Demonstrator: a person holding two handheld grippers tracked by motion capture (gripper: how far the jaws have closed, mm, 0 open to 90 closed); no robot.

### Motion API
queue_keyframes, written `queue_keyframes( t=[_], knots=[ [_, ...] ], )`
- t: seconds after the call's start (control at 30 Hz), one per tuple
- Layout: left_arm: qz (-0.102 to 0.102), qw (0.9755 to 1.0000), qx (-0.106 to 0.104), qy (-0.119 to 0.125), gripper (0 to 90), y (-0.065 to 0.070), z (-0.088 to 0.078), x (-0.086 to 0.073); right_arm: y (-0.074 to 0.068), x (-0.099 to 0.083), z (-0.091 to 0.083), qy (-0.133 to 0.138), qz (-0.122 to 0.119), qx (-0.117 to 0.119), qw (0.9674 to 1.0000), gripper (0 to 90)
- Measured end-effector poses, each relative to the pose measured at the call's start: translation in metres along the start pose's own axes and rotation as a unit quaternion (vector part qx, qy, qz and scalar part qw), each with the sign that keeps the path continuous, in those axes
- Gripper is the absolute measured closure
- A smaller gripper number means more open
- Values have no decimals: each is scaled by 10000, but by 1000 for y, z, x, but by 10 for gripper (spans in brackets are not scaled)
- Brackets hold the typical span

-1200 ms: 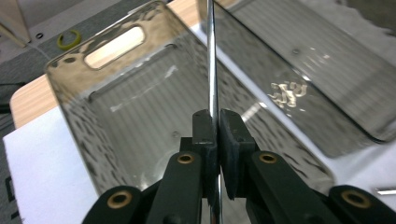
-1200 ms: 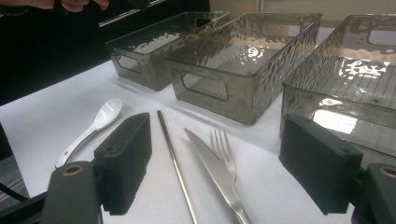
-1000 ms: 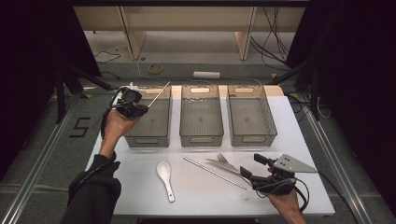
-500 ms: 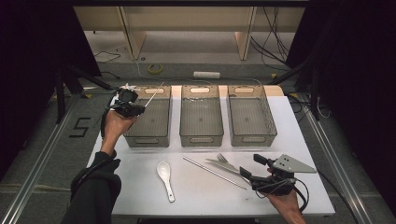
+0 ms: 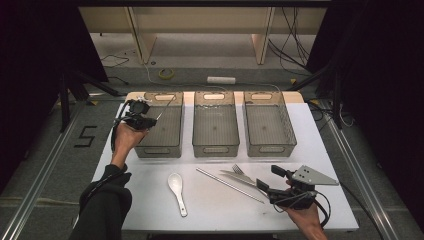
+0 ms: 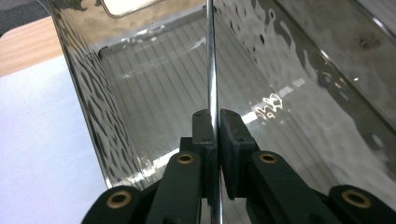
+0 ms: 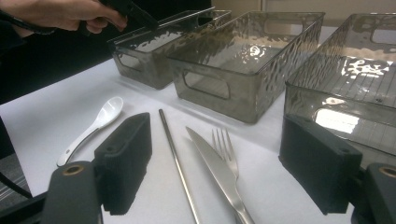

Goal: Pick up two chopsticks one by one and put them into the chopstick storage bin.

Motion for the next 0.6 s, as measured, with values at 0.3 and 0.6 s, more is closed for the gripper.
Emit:
queue_keyframes(
  t=[0.3,0.6],
  knots=[
    [-89,9996,38,247,569,1,-6,0,0,0,0,5,-5,5,10000,261],
    [100,9959,-724,533,294,27,-35,-1,-1,0,0,-13,-16,39,10000,261]
  ],
)
Point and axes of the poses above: each handheld gripper's, and its own axes: z roughly forward along the jaws, x roughly out of its top, y roughly to its right, the point moved 1 cm from there along z, roughly forward along the jaws, and after that the axes turned 3 degrees about -z, right-handed, at the moved point
